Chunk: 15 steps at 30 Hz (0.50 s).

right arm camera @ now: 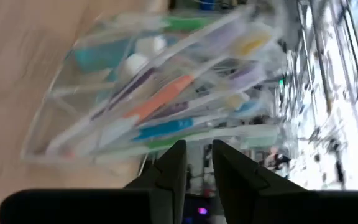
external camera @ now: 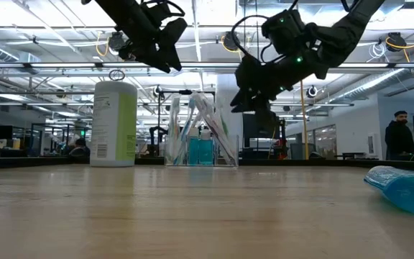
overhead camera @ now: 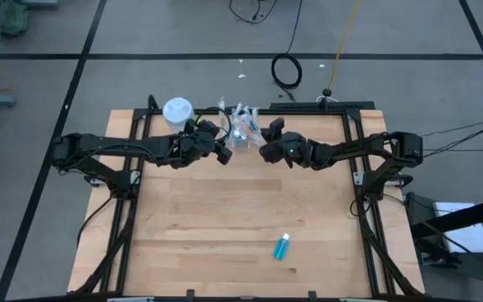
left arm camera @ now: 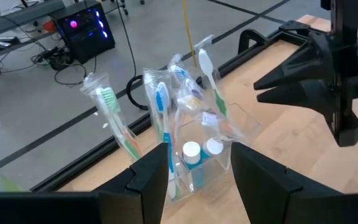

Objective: Pick & Place toothbrushing station
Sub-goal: Adjust the toothbrushes

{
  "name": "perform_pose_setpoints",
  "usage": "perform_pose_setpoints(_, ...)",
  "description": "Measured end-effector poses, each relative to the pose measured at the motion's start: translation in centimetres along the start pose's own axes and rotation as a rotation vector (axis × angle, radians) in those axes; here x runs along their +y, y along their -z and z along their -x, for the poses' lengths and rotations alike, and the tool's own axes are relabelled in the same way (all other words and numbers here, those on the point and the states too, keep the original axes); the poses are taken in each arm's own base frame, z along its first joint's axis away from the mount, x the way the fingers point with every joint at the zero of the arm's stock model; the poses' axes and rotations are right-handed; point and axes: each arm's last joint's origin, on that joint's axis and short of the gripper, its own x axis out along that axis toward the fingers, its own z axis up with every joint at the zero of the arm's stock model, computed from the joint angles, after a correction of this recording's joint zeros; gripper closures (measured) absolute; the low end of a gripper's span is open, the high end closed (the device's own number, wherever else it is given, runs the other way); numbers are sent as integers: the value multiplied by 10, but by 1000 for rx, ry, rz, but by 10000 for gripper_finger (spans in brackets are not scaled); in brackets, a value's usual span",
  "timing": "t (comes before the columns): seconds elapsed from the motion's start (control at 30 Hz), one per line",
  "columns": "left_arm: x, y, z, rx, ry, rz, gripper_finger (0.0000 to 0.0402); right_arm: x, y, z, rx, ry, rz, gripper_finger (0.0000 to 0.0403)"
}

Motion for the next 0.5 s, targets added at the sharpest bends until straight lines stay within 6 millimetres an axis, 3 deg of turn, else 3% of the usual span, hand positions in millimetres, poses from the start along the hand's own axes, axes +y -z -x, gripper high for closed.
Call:
perform_pose_setpoints(0.2, 0, 0, 0, 0, 0, 0, 222, -9, -3, 0, -49, 78, -337, 332)
perform_pose_setpoints(0.4, 0, 0, 0, -1, -1, 0, 222, -24, -4, -1, -299, 62, -707, 332)
perform_pose_setpoints(0.5, 0, 0, 0, -2, -4, 0, 222, -32, -4, -1, -411, 60, -808, 332)
